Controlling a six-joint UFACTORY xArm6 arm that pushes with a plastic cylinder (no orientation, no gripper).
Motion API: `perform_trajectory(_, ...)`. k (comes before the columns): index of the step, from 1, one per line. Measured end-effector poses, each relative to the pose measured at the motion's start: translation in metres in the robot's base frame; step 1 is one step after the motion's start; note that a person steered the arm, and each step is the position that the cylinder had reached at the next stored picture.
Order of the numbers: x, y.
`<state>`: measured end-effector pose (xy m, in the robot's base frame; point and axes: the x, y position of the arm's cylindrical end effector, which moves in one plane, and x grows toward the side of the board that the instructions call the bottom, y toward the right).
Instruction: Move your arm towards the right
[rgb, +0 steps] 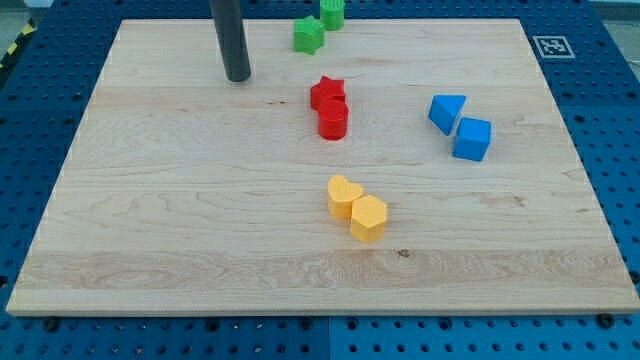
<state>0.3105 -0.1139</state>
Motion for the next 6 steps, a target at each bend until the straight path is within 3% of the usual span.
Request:
perform_trajectory(3, -0.01, 0.076)
perform_trajectory(4, -0.01, 0.076)
perform_trajectory(6, -0.01, 0.156)
